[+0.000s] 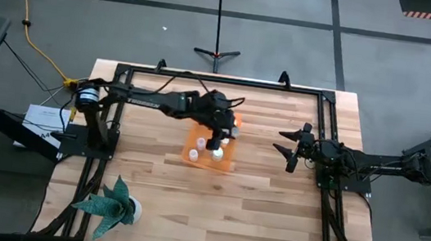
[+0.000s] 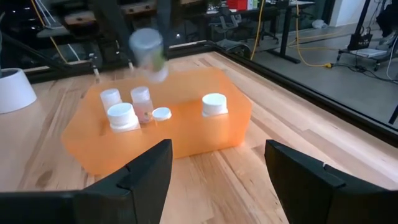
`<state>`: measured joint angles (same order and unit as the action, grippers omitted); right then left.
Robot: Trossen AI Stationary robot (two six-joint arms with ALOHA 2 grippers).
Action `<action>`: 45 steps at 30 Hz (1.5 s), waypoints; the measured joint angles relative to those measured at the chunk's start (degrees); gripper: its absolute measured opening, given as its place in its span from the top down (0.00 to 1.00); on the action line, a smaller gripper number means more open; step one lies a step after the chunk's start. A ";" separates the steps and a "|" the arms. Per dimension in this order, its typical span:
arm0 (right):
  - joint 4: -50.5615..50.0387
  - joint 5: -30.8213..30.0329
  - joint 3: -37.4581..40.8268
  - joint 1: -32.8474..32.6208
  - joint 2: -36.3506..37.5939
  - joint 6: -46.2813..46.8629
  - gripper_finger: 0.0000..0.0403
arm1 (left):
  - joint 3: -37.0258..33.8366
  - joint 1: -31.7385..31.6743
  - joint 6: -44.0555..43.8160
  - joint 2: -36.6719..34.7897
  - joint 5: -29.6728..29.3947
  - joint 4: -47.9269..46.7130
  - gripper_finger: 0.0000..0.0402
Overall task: Pick and place pill bottles into a basket
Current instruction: Put the transparent pill bottle into the orange bin
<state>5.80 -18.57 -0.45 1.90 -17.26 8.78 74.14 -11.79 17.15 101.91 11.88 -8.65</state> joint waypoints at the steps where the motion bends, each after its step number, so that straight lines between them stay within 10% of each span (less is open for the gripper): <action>1: -0.04 0.01 0.00 0.00 0.00 0.00 0.39 | -2.27 -0.48 -0.58 -0.72 0.11 3.07 0.57; 12: -0.48 0.02 0.00 -0.01 -0.02 0.31 0.39 | -22.37 -5.94 -8.07 -5.04 -0.33 34.76 0.57; 24: -0.43 -1.49 0.00 0.01 -0.02 0.26 0.39 | -25.48 -6.59 -18.02 -5.03 -4.94 29.50 0.54; 45: -0.44 -2.21 0.00 0.00 -0.04 -0.20 0.39 | -36.61 -5.32 -19.10 -3.89 -6.45 48.94 0.55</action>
<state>5.36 -20.78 -0.45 1.90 -17.30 8.58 37.53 -17.10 -1.94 98.02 5.43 40.29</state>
